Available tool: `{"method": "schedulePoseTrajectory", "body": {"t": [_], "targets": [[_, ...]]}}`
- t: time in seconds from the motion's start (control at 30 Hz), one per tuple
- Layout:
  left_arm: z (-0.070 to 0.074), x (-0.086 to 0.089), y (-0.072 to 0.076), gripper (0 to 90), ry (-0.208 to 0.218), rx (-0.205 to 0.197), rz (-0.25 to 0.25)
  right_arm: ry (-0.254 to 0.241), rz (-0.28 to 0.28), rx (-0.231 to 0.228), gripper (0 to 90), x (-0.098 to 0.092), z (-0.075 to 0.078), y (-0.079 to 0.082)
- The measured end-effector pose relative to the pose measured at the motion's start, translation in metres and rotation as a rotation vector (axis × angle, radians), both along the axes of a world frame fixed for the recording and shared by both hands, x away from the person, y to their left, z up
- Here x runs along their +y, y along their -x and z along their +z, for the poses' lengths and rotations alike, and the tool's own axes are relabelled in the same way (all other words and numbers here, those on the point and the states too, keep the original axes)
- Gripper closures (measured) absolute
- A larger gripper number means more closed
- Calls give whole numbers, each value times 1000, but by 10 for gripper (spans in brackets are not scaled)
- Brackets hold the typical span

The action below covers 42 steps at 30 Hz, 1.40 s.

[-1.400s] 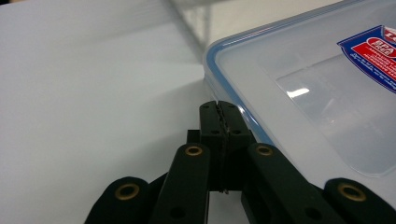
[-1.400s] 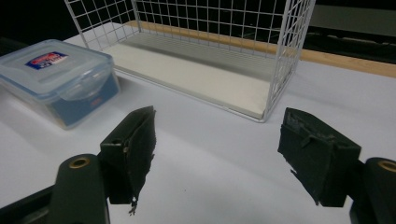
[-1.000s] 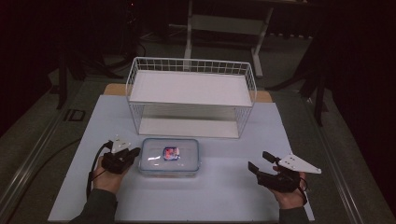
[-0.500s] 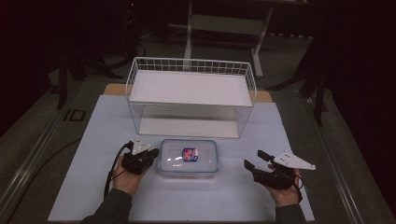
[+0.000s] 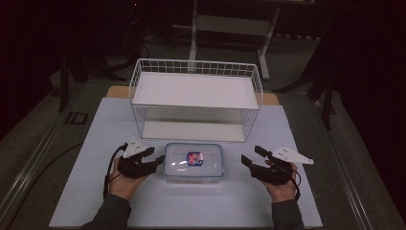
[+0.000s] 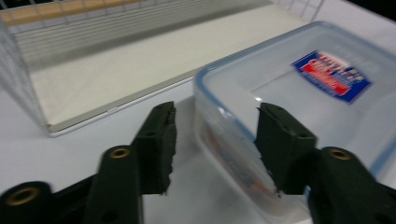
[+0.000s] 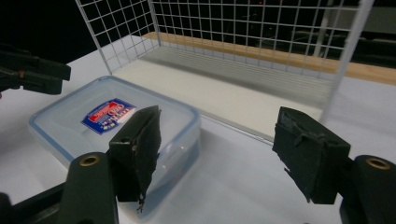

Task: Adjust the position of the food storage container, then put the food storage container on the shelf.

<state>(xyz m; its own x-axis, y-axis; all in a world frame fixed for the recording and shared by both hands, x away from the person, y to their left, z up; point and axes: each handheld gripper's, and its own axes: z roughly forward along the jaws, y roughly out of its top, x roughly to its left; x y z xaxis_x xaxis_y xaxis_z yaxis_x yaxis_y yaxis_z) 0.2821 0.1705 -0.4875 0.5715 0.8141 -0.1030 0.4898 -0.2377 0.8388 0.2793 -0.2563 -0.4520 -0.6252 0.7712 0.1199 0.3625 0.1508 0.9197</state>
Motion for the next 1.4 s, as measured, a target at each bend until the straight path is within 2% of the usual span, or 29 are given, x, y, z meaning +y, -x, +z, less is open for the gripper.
{"method": "schedulePoseTrajectory", "body": {"t": [0.07, 0.23, 0.37, 0.4, 0.5, 0.57, 0.6, 0.63, 0.67, 0.7, 0.73, 0.77, 0.8, 0.97, 1.07, 1.1, 1.13, 1.17, 1.2, 1.23, 1.27, 1.3, 1.33, 1.4], "targets": [[1, -1, 0, 383, -7, 0, 0, -2, 2, 16, 318, 5, 0, -2], [0, -1, 0, 386, 26, 9, -9, 14, 29, 30, 320, 19, -2, -5], [0, -3, -1, 372, 17, 19, 1, 26, 56, 57, 319, 29, -6, -8], [0, -6, 0, 368, 27, 32, -12, 33, 78, 76, 318, 36, -9, -8], [-1, -8, 0, 349, 16, 33, -18, 44, 93, 89, 316, 42, -11, -9], [-1, -10, 0, 348, 29, 42, -29, 42, 103, 105, 315, 45, -14, -11], [-1, -10, 0, 345, 42, 54, -37, 35, 116, 133, 307, 49, -17, -14], [-1, -10, 0, 342, 42, 54, -37, 35, 116, 133, 307, 49, -17, -14], [-1, -11, 0, 337, 50, 67, -42, 24, 127, 159, 304, 51, -20, -15], [-1, -11, 0, 333, 50, 67, -42, 24, 127, 159, 304, 51, -20, -15], [-2, -12, 0, 319, 55, 77, -47, 25, 145, 181, 297, 53, -22, -17], [-2, -13, 0, 319, 44, 80, -41, 25, 145, 181, 297, 53, -22, -17], [-4, -15, -1, 295, 34, 94, -40, 21, 164, 205, 294, 55, -25, -19], [-6, -16, -3, 281, 33, 116, -42, 14, 176, 248, 293, 56, -29, -23], [-7, -14, -5, 276, 59, 138, -43, 4, 181, 288, 287, 56, -33, -27], [-7, -14, -5, 275, 59, 138, -43, 4, 181, 288, 287, 56, -33, -27], [-8, -14, -7, 268, 68, 145, -37, -8, 187, 312, 279, 56, -35, -29], [-8, -14, -7, 267, 68, 145, -37, -8, 187, 312, 279, 56, -35, -29], [-9, -13, -8, 267, 76, 152, -36, -21, 190, 342, 255, 56, -37, -32], [-9, -13, -8, 267, 76, 152, -36, -21, 190, 342, 255, 56, -37, -32], [-10, -12, -9, 267, 94, 169, -37, -33, 188, 368, 215, 55, -40, -34], [-10, -12, -9, 267, 94, 169, -37, -33, 188, 368, 215, 55, -40, -34], [-11, -10, -10, 267, 111, 182, -39, -47, 196, 398, 202, 56, -42, -37], [-11, -10, -10, 266, 117, 188, -39, -53, 199, 413, 194, 56, -44, -39]]}}
